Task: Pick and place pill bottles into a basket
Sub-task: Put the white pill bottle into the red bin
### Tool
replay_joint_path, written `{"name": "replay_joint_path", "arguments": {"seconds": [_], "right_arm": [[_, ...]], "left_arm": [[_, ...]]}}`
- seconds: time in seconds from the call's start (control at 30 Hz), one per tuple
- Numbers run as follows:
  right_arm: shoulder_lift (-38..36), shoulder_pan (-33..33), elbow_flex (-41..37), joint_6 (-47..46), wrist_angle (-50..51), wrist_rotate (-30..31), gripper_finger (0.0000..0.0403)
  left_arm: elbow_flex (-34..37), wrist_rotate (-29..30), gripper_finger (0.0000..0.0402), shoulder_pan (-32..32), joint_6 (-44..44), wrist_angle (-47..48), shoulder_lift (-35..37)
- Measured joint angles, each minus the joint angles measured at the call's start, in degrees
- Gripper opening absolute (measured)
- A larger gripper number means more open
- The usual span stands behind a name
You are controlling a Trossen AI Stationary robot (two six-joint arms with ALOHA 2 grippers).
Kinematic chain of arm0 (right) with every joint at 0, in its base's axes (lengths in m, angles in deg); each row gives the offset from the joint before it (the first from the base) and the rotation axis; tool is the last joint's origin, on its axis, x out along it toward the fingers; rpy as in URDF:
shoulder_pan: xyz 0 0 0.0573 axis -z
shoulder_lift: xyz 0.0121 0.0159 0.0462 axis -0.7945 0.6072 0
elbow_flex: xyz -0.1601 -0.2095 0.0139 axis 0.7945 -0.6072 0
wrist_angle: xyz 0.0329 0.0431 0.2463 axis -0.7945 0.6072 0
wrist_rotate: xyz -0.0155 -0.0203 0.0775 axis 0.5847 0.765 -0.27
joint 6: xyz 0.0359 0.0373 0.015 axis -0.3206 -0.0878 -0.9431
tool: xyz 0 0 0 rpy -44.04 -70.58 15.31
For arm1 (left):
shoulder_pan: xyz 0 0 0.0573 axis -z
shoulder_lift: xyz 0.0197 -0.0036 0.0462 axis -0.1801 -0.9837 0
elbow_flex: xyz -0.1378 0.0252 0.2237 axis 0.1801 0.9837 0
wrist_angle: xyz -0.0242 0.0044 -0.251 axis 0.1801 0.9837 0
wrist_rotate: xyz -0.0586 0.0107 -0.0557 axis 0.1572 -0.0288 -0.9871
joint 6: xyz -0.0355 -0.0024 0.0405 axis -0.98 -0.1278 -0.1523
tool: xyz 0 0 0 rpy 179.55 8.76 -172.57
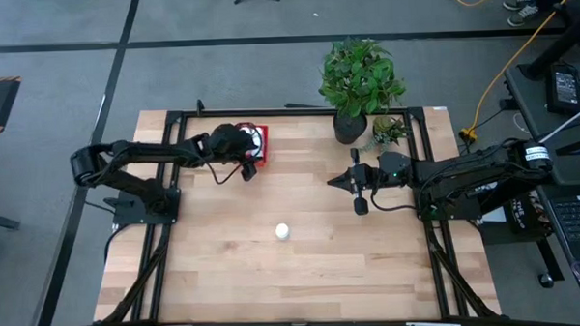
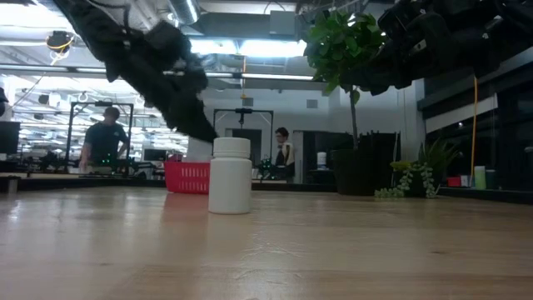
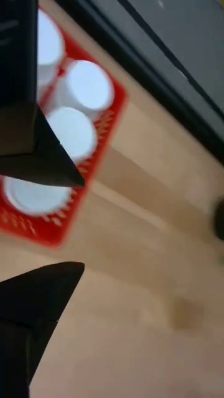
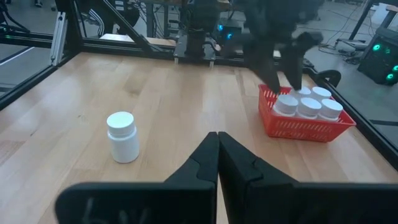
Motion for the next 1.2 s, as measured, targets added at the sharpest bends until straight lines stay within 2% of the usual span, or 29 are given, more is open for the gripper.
{"name": "replay_joint_path", "arguments": {"seconds": [0.1, 0.3, 0.43, 0.5, 0.57, 0.67, 0.87, 0.97, 1.1, 1.2], "right_arm": [[0.02, 0.00, 0.00, 0.04, 0.00, 0.00, 0.0010], [0.02, 0.02, 0.00, 0.08, 0.00, 0.00, 0.0010], [0.02, 0.01, 0.00, 0.16, 0.02, 0.00, 0.0010], [0.02, 0.01, 0.00, 0.24, 0.02, 0.00, 0.0010], [0.02, 0.00, 0.00, 0.49, -0.01, 0.00, 0.0010], [0.02, 0.00, 0.02, 0.08, -0.52, 0.01, 0.0010], [0.02, 0.00, 0.02, -1.89, -0.37, 0.00, 0.0010], [0.02, 0.00, 0.02, -1.55, -0.42, 0.00, 0.0010], [0.02, 0.01, 0.02, -4.79, -0.40, 0.00, 0.0010], [0.02, -0.03, 0.02, -6.62, -0.35, 0.00, 0.0010]], "left_arm": [[-0.07, -2.32, 0.0200, 0.02, 1.30, 0.08, 4.64], [-0.09, -2.31, 0.0200, 1.02, 2.23, 3.00, 14.42], [-0.09, -2.31, 0.0200, 4.63, 1.45, 5.67, 19.89], [-0.09, -2.31, 0.0200, 7.49, -2.37, 6.57, 21.72], [-0.09, -2.31, 0.0200, 11.16, -5.71, 6.47, 22.40], [-0.09, -1.91, 0.0195, 18.13, -6.03, 7.35, 22.13], [-0.09, 3.97, 0.0183, 30.41, -3.29, 10.75, 21.06], [-0.09, 5.94, 0.0181, 34.55, -4.58, 11.39, 20.93], [-0.07, 11.34, 0.0180, 38.57, -9.01, 11.08, 20.63], [-0.07, 11.82, 0.0180, 40.62, -10.64, 10.69, 20.63]]}}
